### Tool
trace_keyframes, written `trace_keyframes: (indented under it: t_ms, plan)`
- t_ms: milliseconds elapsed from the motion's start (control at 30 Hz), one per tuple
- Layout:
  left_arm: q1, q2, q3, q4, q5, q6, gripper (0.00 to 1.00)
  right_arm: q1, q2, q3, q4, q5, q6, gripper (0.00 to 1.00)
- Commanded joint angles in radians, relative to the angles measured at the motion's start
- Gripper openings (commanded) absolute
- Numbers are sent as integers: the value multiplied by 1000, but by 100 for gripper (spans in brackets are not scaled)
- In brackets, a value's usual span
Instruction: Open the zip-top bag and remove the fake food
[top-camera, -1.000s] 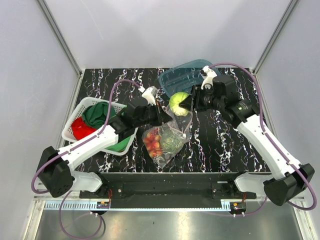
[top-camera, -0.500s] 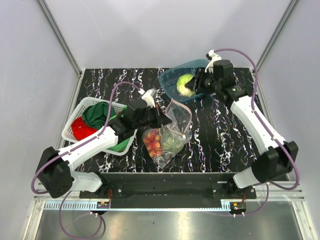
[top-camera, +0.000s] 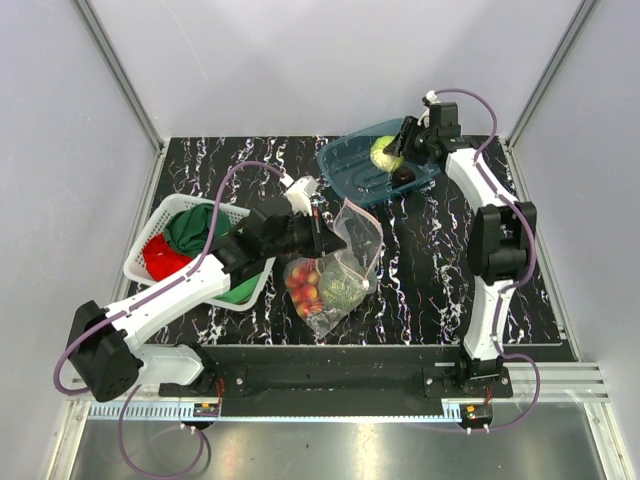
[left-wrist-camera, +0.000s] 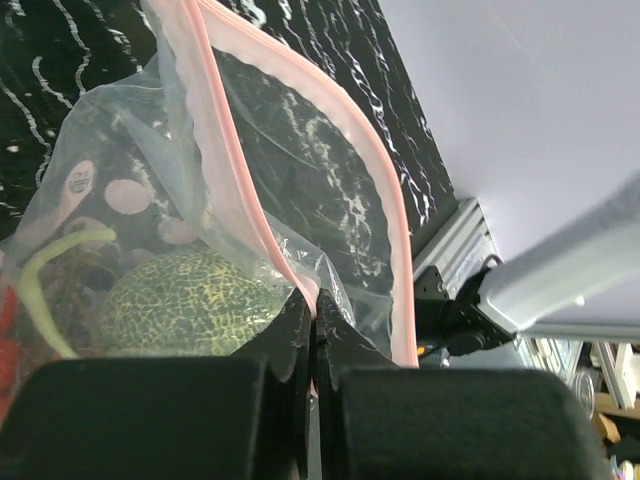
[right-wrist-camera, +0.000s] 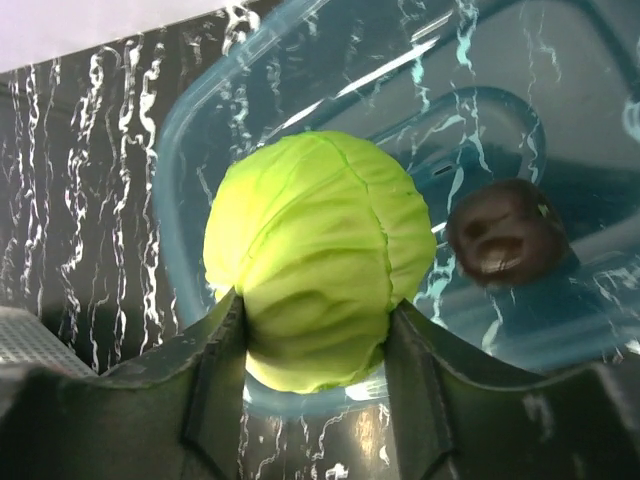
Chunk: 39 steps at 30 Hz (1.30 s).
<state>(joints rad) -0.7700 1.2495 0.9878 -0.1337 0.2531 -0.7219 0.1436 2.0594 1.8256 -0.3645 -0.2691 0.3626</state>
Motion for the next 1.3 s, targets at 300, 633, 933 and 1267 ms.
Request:
trace_keyframes:
  t_ms: [300,633,933,1267]
  plan:
    - [-35,-25,86,11,37,53,0,-35,240,350,-209,-87,59,100]
    - [-40,-15,144,-21,15,53,0,-33,165,413,-428,13,-2,100]
    - [-40,10,203,-67,-24,56,0,25,-288,-130,-249,-65,124,98]
    - [-60,48,219,-73,-69,45,0,195,-764,-423,-280,-13,84,71]
